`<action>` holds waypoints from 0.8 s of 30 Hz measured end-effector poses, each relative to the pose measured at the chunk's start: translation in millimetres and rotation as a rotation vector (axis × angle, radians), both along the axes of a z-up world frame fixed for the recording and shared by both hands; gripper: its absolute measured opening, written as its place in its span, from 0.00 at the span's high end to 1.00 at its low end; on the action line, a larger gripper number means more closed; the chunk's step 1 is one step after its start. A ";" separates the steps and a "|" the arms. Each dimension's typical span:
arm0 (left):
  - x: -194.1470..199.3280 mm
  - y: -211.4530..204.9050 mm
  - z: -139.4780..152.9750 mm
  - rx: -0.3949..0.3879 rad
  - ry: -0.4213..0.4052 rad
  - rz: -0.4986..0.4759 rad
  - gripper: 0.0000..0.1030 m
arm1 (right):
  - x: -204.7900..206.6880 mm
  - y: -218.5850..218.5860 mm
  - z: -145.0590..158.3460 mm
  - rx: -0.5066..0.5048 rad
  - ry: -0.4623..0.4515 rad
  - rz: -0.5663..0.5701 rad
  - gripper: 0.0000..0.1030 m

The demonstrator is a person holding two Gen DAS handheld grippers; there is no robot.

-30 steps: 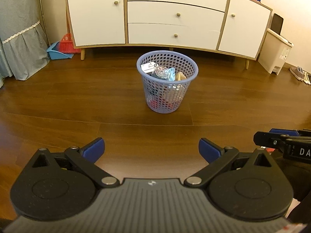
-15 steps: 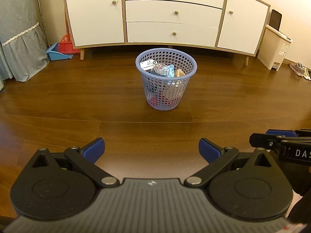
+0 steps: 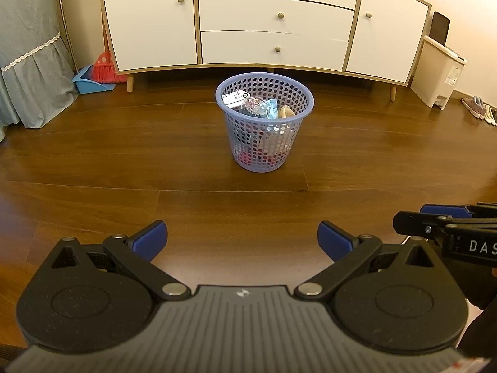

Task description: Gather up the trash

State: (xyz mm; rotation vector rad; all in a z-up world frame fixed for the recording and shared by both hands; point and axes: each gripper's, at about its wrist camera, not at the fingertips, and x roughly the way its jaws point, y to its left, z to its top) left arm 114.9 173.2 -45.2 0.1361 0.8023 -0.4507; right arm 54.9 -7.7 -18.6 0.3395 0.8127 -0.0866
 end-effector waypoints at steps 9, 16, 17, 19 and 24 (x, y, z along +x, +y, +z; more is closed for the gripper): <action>-1.1 -0.6 -0.5 0.001 0.002 0.004 0.01 | 1.1 1.3 -1.2 0.001 -0.002 0.001 0.57; -1.0 -0.2 -0.4 0.001 0.004 0.003 0.01 | 0.6 3.2 -2.8 0.001 -0.004 0.004 0.57; -0.8 -0.2 -0.5 0.001 0.003 0.002 0.01 | 0.6 3.5 -2.9 0.001 -0.005 0.005 0.57; -1.1 -0.3 -0.2 0.001 -0.003 0.000 0.01 | 0.4 3.9 -2.2 0.000 -0.007 0.006 0.57; -3.3 -1.9 0.9 0.009 -0.015 0.015 0.01 | 0.5 5.0 -1.5 -0.001 -0.008 0.006 0.57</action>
